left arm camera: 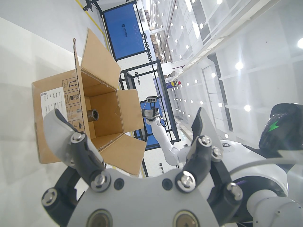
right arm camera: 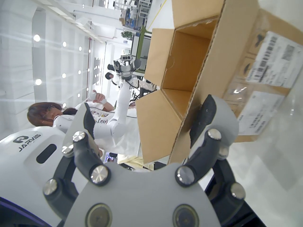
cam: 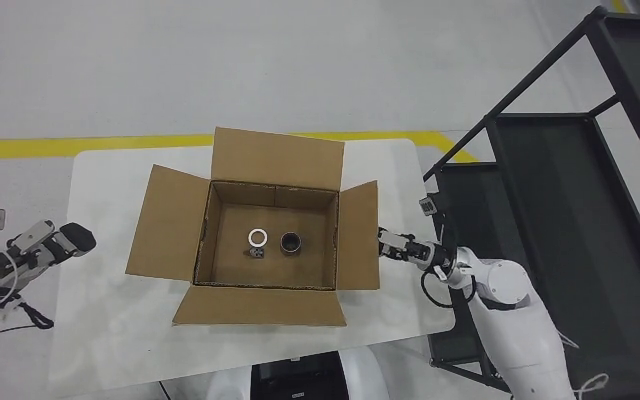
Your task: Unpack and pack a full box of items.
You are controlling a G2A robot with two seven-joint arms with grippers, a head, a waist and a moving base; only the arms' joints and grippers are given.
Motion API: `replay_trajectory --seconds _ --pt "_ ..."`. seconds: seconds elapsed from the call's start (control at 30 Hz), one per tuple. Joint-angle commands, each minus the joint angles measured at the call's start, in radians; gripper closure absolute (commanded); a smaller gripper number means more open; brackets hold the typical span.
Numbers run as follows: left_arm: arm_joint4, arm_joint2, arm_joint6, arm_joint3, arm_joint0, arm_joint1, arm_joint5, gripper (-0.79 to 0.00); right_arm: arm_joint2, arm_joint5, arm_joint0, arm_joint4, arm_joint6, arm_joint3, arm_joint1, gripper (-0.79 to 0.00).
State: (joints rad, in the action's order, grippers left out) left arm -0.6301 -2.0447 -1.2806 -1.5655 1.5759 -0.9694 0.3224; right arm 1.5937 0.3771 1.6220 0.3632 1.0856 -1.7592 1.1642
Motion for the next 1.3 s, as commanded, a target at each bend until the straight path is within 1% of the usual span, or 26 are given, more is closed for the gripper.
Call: replay_trajectory --seconds 0.0,0.17,0.23,0.4,0.53,1.13,1.27 --pt "-0.003 0.003 0.001 0.002 -0.002 0.001 -0.002 -0.785 -0.032 0.001 -0.017 0.008 0.002 -0.013 0.001 -0.785" --pt "-0.009 0.012 -0.003 0.005 -0.002 0.003 0.000 -0.785 -0.125 -0.001 -0.076 -0.021 -0.007 -0.028 0.006 -0.785" --pt "-0.014 0.011 -0.005 0.004 0.000 0.003 0.000 -0.785 -0.161 0.003 -0.101 -0.064 -0.013 -0.028 0.008 -0.785" --pt "-0.022 0.002 -0.010 0.002 0.010 0.006 0.001 -0.785 -0.218 -0.008 -0.142 -0.297 -0.084 -0.041 0.007 -0.785" --pt "-0.027 -0.005 -0.012 0.001 0.016 0.007 0.002 -0.785 -0.250 -0.020 -0.144 -0.373 -0.129 -0.056 0.006 -0.785" --pt "-0.031 -0.001 -0.013 -0.002 0.024 0.009 0.005 -0.785 -0.253 -0.021 -0.145 -0.374 -0.132 -0.057 0.007 -0.785" --pt "-0.031 -0.001 -0.013 -0.002 0.024 0.009 0.005 -0.785 -0.318 -0.063 -0.202 -0.423 -0.172 -0.038 0.014 -0.785"
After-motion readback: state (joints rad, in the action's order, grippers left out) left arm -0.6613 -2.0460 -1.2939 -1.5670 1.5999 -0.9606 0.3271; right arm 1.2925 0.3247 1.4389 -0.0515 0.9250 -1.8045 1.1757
